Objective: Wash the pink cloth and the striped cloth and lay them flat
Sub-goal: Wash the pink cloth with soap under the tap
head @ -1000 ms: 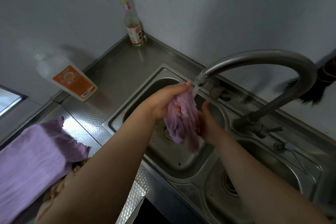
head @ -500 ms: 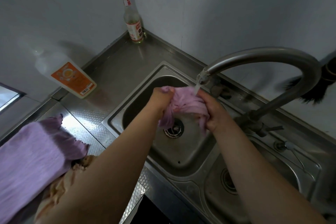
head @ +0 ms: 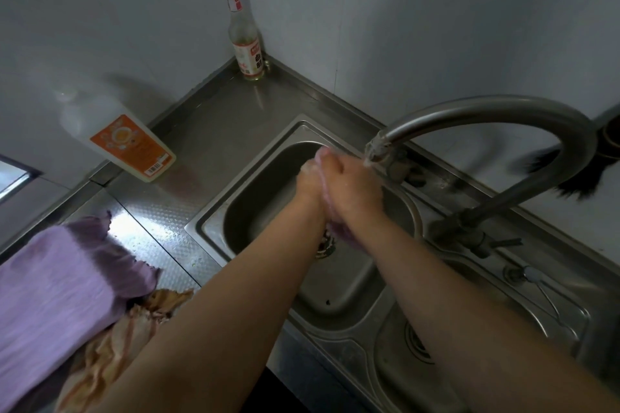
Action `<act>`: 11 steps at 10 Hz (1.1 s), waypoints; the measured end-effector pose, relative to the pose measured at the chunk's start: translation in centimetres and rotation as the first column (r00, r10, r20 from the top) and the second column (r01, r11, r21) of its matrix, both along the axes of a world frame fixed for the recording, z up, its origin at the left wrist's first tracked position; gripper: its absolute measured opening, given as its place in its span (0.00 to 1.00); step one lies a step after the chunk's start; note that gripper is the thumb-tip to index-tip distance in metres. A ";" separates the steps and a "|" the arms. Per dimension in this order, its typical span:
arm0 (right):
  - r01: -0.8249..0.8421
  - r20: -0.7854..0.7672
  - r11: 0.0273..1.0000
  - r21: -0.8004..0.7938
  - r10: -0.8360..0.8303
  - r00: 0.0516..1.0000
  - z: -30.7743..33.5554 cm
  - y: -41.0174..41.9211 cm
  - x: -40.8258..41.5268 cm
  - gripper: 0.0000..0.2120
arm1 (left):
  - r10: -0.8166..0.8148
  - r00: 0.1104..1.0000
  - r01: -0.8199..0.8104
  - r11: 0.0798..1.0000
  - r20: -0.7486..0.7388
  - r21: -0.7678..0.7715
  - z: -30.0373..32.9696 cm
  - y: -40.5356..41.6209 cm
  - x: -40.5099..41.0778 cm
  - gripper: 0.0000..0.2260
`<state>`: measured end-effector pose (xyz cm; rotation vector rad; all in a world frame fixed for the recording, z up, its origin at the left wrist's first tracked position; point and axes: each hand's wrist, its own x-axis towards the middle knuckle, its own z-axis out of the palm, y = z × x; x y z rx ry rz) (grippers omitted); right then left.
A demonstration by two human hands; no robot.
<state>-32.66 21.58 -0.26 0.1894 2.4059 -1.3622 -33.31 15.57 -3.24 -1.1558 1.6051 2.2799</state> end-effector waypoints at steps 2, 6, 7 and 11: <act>0.074 -0.048 0.997 0.010 -0.073 0.996 0.5 1.3 -1.8 0.17 | -0.043 0.997 0.043 0.999 0.072 0.003 0.2 1.5 0.0 0.20; 0.260 0.487 0.922 -0.286 -0.094 0.868 -3.5 4.8 -5.6 0.14 | -0.030 0.996 -0.004 0.924 0.083 0.382 0.3 -1.7 1.7 0.06; 0.405 0.600 0.675 -0.617 0.071 0.797 -2.5 5.5 -4.5 0.12 | 0.121 0.983 -0.169 0.895 0.142 0.413 -0.2 -3.0 2.1 0.12; -0.319 -0.434 0.944 -0.085 0.253 0.865 -4.5 2.8 0.3 0.15 | 0.031 0.999 -0.039 0.934 0.026 0.354 2.2 1.2 2.2 0.19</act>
